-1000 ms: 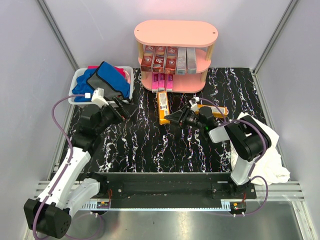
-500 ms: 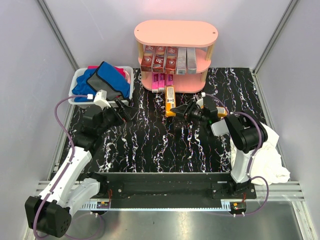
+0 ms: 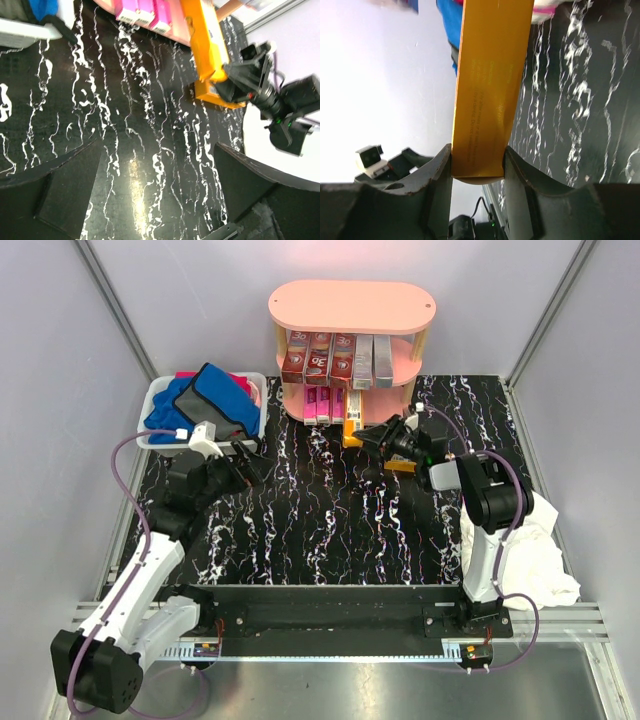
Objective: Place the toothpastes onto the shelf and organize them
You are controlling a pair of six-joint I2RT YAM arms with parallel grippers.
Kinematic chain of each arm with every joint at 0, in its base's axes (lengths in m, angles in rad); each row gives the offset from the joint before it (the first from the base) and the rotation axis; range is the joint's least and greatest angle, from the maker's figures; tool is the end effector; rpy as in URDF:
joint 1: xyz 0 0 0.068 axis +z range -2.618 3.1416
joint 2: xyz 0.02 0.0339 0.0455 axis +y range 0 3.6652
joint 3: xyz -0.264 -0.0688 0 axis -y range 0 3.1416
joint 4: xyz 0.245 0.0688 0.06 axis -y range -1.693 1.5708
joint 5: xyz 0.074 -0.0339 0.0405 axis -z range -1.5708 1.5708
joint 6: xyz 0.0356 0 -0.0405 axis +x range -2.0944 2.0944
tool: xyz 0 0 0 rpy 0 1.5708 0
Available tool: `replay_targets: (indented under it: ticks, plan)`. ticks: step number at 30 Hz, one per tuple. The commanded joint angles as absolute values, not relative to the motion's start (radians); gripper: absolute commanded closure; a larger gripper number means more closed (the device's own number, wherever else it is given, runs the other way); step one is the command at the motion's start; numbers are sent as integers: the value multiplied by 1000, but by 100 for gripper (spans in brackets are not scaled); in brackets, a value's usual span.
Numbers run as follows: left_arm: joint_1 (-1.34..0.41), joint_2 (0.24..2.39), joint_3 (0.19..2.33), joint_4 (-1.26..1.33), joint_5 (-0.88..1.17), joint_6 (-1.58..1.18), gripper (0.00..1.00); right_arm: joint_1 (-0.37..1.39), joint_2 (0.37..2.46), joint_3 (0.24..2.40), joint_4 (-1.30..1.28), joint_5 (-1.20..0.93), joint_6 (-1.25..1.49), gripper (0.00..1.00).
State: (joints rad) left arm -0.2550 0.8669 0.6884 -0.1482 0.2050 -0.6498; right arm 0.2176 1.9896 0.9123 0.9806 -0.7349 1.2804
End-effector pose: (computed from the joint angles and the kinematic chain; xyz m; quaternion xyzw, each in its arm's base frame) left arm 0.1956 -0.0585 0.2954 -0.1001 0.8044 -0.3282 0.4850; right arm 0.3817 0.1088 0.1576 0.1420 0.7181 0.6219 0.2782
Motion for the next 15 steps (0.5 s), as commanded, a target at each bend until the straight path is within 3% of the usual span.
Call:
replay_targets:
  ticks: [1, 15]
  plan:
    - [-250, 880, 678, -135, 190, -614, 1, 184, 2048, 1044, 931, -765, 1232, 79]
    - [-249, 891, 675, -158, 204, -583, 1, 144, 2316, 1408, 634, -770, 1112, 79]
